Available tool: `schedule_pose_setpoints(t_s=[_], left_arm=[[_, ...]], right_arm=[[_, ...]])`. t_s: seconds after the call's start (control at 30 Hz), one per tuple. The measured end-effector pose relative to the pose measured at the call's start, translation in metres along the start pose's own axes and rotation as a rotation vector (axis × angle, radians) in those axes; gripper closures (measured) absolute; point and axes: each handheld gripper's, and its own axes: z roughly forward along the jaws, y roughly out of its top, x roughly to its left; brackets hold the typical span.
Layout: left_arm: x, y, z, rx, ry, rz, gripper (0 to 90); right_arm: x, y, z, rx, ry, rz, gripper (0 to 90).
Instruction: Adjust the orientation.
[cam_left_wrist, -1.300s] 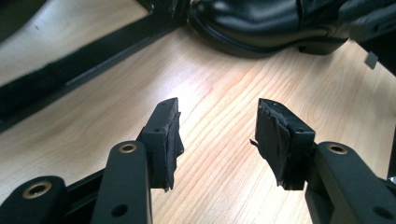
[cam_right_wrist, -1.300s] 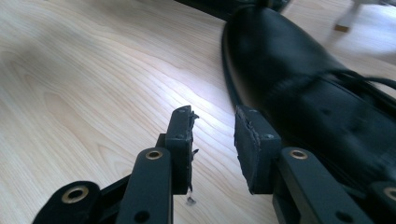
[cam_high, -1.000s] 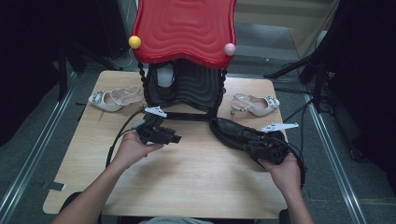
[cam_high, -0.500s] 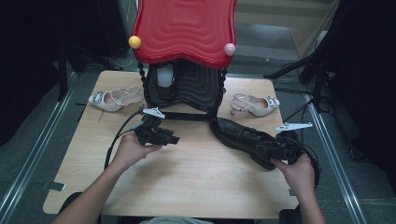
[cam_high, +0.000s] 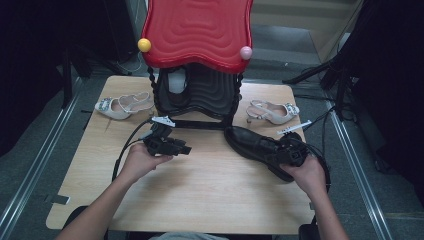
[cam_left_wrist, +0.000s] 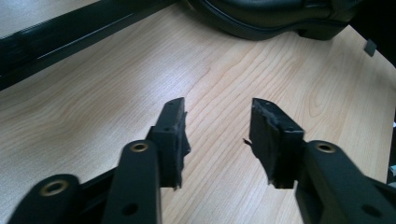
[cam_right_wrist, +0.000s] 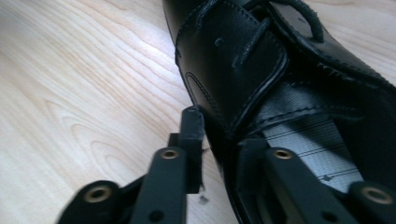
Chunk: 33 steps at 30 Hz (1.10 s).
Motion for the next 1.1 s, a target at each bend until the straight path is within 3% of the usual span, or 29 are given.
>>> schedule_pose_setpoints(t_s=[0.1, 0.2, 0.33, 0.5, 0.67, 0.87, 1.1], left_arm=[[0.001, 0.0, 0.0, 0.0, 0.0, -0.005, 60.4], [0.003, -0.001, 0.0, -0.01, -0.004, -0.009, 63.1], [0.002, -0.003, -0.002, -0.027, -0.004, -0.006, 69.4], [0.001, -0.004, -0.005, -0.033, -0.011, -0.01, 70.4], [0.001, -0.007, -0.006, -0.03, -0.01, -0.016, 72.3], [0.0, -0.009, -0.007, -0.036, -0.005, -0.019, 72.4], [-0.004, -0.011, -0.001, -0.037, 0.009, -0.005, 71.7]], right_arm=[[-0.002, -0.002, -0.001, -0.008, 0.028, 0.007, 84.5], [0.005, -0.003, -0.005, -0.03, 0.032, 0.003, 85.2], [0.019, -0.003, -0.011, -0.06, 0.046, 0.003, 85.2], [0.041, 0.002, -0.011, -0.067, 0.073, -0.038, 85.1], [0.065, 0.015, 0.0, -0.06, 0.085, -0.081, 85.1], [0.09, 0.024, 0.018, -0.042, 0.117, -0.079, 84.8], [0.108, 0.024, 0.041, -0.04, 0.104, -0.097, 84.1]])
